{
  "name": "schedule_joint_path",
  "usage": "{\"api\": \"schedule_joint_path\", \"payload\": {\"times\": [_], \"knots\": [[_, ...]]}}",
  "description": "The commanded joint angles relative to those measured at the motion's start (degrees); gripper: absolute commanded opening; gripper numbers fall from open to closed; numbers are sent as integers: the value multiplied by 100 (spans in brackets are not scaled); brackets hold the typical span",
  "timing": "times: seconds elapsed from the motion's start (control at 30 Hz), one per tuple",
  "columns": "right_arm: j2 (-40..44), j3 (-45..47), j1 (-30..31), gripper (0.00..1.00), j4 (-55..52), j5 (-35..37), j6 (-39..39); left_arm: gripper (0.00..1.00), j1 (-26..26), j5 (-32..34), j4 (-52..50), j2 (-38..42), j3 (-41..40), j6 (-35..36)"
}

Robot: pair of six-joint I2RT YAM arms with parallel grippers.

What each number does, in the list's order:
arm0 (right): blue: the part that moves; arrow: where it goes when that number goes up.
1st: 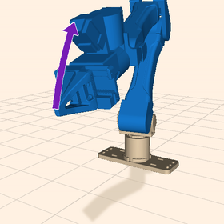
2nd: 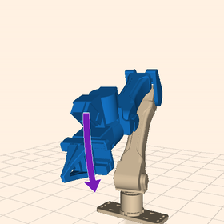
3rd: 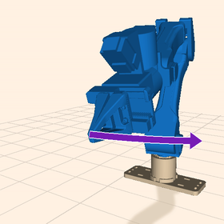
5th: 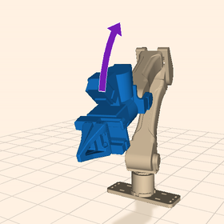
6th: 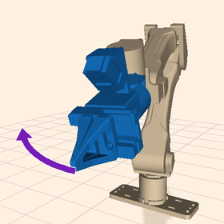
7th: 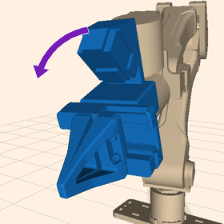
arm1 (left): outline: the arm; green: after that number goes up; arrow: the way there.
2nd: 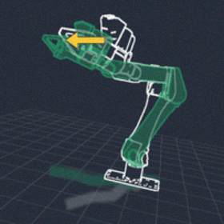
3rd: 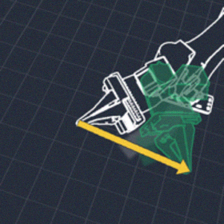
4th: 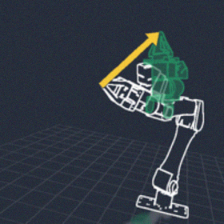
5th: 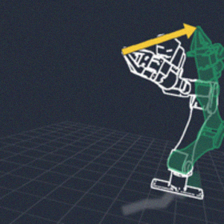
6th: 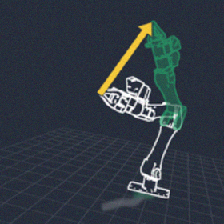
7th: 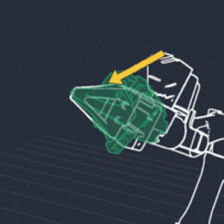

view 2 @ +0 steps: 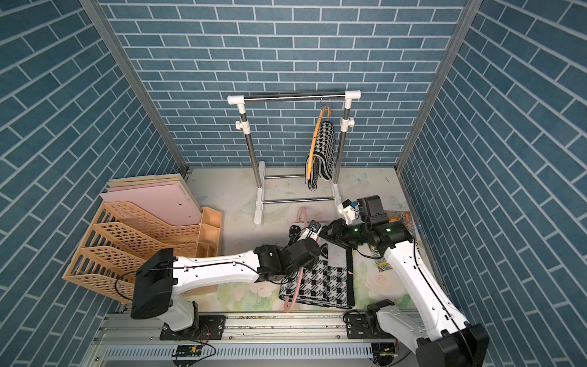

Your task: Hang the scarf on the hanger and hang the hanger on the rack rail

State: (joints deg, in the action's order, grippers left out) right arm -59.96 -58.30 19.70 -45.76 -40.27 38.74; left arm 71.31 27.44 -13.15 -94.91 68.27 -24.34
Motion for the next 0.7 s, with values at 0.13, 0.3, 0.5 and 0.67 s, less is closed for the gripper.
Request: {"api": "schedule_joint_path", "payload": {"times": [0.13,0.3,0.5,0.67], "knots": [[93,-243,-10,68,47,-220,-165,50,-70,495,-189,204,-157,-549],[143,-344,-9,75,-14,-199,-243,60,-163,461,-285,821,-519,-961],[214,-329,-10,76,98,-163,-200,63,-780,-765,248,1762,-1344,-1132],[273,-224,-10,76,160,-114,-180,62,-1120,-945,147,2012,-1510,-1189]]}}
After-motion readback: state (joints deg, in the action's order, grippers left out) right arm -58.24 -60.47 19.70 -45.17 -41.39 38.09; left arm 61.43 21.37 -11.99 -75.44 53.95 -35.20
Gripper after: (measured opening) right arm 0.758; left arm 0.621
